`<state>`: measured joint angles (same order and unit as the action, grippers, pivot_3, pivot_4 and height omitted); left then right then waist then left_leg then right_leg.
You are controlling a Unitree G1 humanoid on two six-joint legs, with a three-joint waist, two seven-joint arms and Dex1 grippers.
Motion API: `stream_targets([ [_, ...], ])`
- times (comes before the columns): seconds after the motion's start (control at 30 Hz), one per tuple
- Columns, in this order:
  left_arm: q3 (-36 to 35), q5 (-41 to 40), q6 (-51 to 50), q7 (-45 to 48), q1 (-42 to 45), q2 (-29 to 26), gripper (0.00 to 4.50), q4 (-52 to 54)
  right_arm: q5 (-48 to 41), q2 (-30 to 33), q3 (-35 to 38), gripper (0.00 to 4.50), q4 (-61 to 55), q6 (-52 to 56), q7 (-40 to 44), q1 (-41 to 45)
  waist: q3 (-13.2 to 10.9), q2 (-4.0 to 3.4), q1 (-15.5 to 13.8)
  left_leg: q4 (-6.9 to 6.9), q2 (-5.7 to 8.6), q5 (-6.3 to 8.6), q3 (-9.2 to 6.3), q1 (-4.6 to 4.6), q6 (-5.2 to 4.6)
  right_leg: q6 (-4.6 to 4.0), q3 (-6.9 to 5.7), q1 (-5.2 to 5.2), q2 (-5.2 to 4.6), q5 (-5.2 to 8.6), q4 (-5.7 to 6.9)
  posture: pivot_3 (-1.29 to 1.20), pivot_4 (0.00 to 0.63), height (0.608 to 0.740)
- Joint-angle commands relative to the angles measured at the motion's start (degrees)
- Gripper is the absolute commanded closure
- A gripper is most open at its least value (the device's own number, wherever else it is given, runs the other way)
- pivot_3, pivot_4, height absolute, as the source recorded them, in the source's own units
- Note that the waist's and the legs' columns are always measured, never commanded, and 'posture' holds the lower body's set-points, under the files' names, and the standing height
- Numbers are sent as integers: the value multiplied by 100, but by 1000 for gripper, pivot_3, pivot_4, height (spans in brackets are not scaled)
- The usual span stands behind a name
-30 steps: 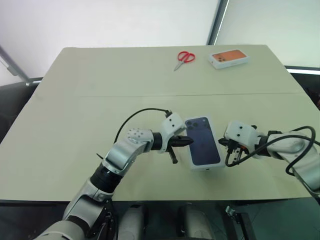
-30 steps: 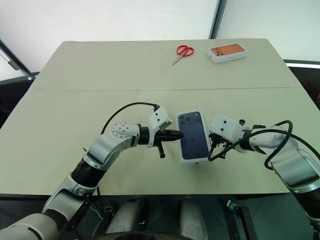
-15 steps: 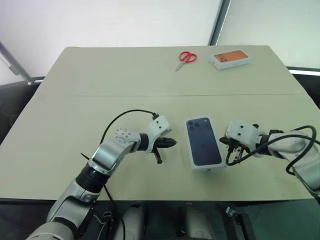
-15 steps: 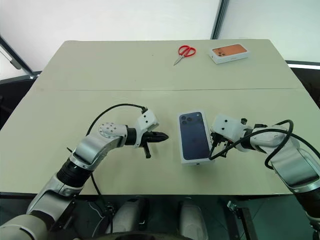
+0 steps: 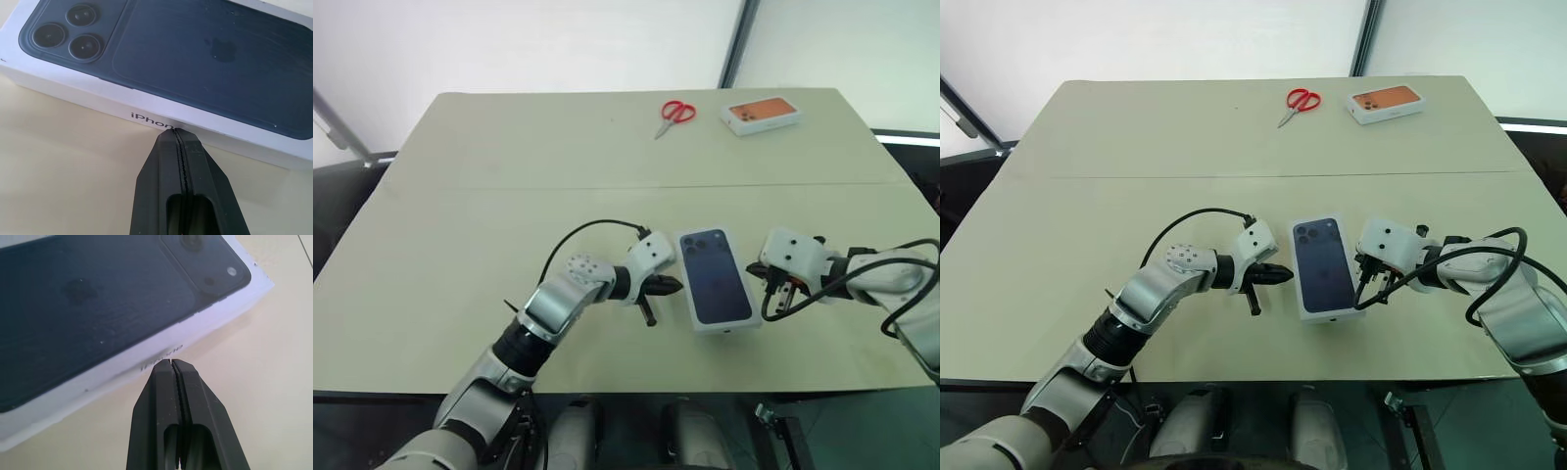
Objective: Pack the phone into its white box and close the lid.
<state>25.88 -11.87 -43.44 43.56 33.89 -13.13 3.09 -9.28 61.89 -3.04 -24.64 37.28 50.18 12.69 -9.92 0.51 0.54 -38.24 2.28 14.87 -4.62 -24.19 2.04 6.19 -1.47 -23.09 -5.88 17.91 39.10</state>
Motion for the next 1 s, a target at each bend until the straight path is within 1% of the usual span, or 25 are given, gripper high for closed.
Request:
stream_targets([
  [0.03, -175, -107, 115, -31, 3, 108, 4500, 190, -1, 7, 173, 4479, -196, 9, 16, 21, 0, 0, -3, 0, 0, 0, 0, 0, 0, 0, 0, 0, 0, 0, 0, 0, 150, 697],
  [0.3, -257, -119, 110, -105, -82, 207, 4500, 226, 14, 11, 152, 4479, -151, -9, 46, 24, 0, 0, -1, 0, 1, -1, 1, 0, 2, 0, 0, 0, -1, 0, 0, 0, 150, 697],
  [0.8, -437, -264, 191, -192, -170, 654, 4500, 327, 77, -40, 194, 4479, -117, -14, 76, -84, 0, 0, -7, 0, 1, -2, 1, 0, 4, 0, 0, 0, -1, 0, 0, 0, 150, 697],
  [1.0, -433, -262, 190, -181, -173, 706, 4500, 361, 97, -93, 204, 4479, -106, 17, 63, -131, 0, 0, -5, 0, 1, -2, 1, 0, 4, 0, 0, 0, -1, 0, 0, 0, 150, 697],
])
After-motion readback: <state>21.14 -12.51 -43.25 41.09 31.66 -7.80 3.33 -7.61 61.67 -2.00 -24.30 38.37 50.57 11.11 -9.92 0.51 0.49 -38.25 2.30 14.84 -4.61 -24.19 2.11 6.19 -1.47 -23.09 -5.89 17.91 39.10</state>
